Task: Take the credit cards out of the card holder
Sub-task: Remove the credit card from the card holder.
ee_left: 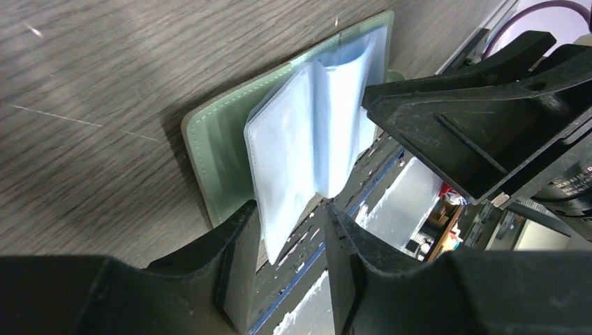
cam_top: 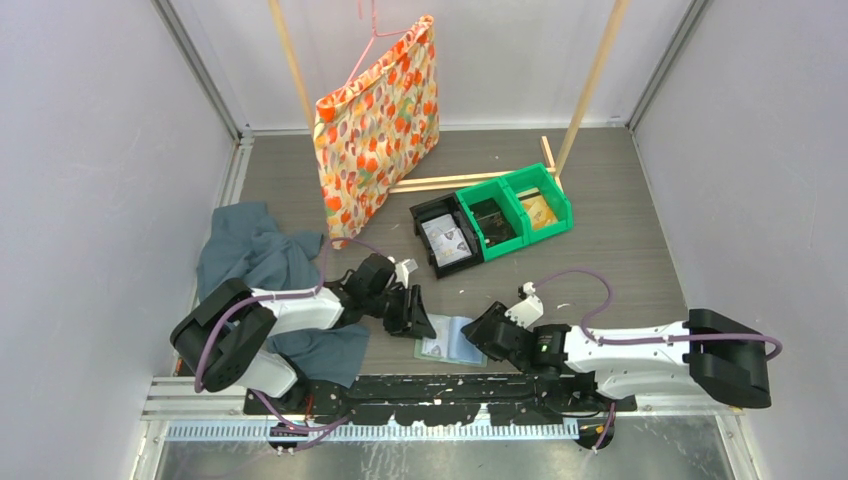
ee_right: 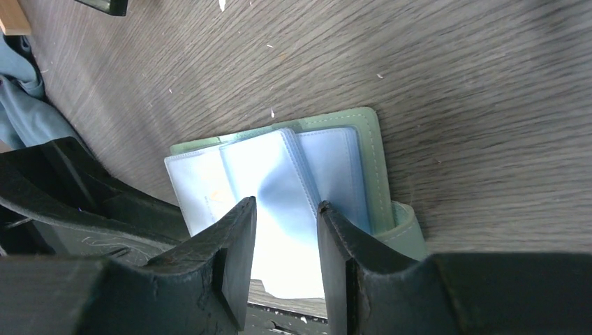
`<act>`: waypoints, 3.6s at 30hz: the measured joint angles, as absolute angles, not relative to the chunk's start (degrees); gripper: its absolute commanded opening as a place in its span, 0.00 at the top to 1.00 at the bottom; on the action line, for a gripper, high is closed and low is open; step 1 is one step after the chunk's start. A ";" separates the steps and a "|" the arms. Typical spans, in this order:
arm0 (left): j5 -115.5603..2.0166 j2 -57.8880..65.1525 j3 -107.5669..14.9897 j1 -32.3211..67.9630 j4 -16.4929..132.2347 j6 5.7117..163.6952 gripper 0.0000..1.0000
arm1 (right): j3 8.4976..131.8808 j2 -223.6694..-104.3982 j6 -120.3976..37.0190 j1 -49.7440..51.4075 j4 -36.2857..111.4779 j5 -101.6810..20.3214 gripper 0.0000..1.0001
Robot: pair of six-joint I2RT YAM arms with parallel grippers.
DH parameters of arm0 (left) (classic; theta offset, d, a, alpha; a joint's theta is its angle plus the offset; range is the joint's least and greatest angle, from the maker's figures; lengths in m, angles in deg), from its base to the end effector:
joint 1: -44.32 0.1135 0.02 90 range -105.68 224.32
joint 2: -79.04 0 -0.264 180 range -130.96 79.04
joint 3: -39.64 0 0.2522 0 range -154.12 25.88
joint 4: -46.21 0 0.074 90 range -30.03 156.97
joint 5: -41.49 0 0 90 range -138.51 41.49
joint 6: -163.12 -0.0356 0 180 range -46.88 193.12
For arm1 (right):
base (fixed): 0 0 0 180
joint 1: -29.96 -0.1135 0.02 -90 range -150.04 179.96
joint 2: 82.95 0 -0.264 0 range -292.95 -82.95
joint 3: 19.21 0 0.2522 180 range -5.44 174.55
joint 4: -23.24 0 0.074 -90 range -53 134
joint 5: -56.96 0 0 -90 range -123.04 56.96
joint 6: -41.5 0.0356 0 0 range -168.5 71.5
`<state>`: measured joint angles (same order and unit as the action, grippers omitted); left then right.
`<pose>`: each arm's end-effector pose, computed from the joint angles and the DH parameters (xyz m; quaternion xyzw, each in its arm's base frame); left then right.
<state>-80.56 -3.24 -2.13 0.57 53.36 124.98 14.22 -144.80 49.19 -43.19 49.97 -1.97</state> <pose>0.1650 -0.1841 0.1343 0.0361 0.9011 -0.4301 0.0424 0.0689 0.1640 0.1405 0.2737 0.8812 0.2672 0.2778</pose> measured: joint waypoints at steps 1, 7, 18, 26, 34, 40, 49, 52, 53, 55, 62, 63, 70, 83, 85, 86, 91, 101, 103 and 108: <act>-80.69 -3.24 -2.19 0.49 53.32 125.00 0.61 | 14.28 -145.02 49.16 -43.19 49.69 -1.97 0.57; -81.20 -1.95 -2.33 0.11 52.95 125.22 0.63 | 14.28 -145.61 49.21 -43.21 48.64 -1.99 0.57; -82.12 0.26 -3.75 -1.59 52.99 125.24 0.61 | 14.26 -144.34 49.60 -43.64 50.24 -2.06 0.57; -82.14 0.71 -6.35 -3.99 52.95 125.07 0.61 | 14.32 -137.89 49.43 -44.41 57.34 -1.27 0.57; -82.12 -1.38 -6.81 -5.72 52.58 125.13 0.62 | 17.80 -137.08 47.59 -46.46 59.98 1.46 0.57; -82.12 -2.89 -6.98 -6.62 51.68 125.22 0.63 | 19.22 -142.74 46.30 -47.25 56.27 1.48 0.56; -82.16 -3.99 -7.96 -7.69 50.32 125.22 0.63 | 19.13 -141.74 47.02 -47.84 56.51 1.70 0.53; -82.18 -4.01 -7.96 -7.82 50.32 125.20 0.63 | 17.71 -136.84 48.20 -47.88 57.16 2.27 0.52; -82.16 -4.01 -7.96 -7.82 50.35 125.20 0.63 | 16.86 -135.22 48.64 -47.88 57.40 2.47 0.52; -82.14 -4.14 -7.96 -7.82 50.32 125.18 0.63 | 15.57 -133.54 49.27 -47.88 58.06 2.64 0.52; -82.05 -5.23 -7.96 -7.82 50.35 125.18 0.62 | 14.37 -134.35 50.26 -47.91 58.82 2.66 0.52; -82.05 -5.23 -7.96 -7.82 50.35 125.15 0.62 | 14.37 -134.50 50.28 -47.93 58.76 2.66 0.52; -82.01 -5.23 -7.96 -7.82 50.43 124.91 0.64 | 14.37 -135.07 50.41 -47.93 57.80 2.71 0.52; -79.78 -5.03 -7.96 -7.82 51.77 123.76 0.65 | 14.37 -134.92 51.79 -47.93 59.63 3.41 0.57; -79.36 -4.95 -7.96 -7.82 52.16 123.67 0.64 | 14.39 -133.83 52.27 -47.93 61.32 3.98 0.57; -79.12 -4.86 -7.96 -7.82 52.34 123.65 0.64 | 14.46 -133.17 52.38 -47.93 62.10 4.26 0.57; -77.85 -4.18 -7.96 -7.73 53.82 123.36 0.64 | 15.70 -131.53 52.31 -47.93 64.66 5.94 0.56; -76.50 -3.74 -7.96 -6.01 56.20 122.18 0.65 | 16.90 -138.96 50.43 -47.95 59.44 5.13 0.54; -76.30 -3.77 -7.96 -5.83 56.51 122.16 0.65 | 16.27 -139.86 50.41 -47.95 57.16 4.57 0.54; -75.89 -4.27 -7.94 -5.55 56.82 122.14 0.65 | 14.15 -140.93 50.67 -47.97 53.56 3.39 0.54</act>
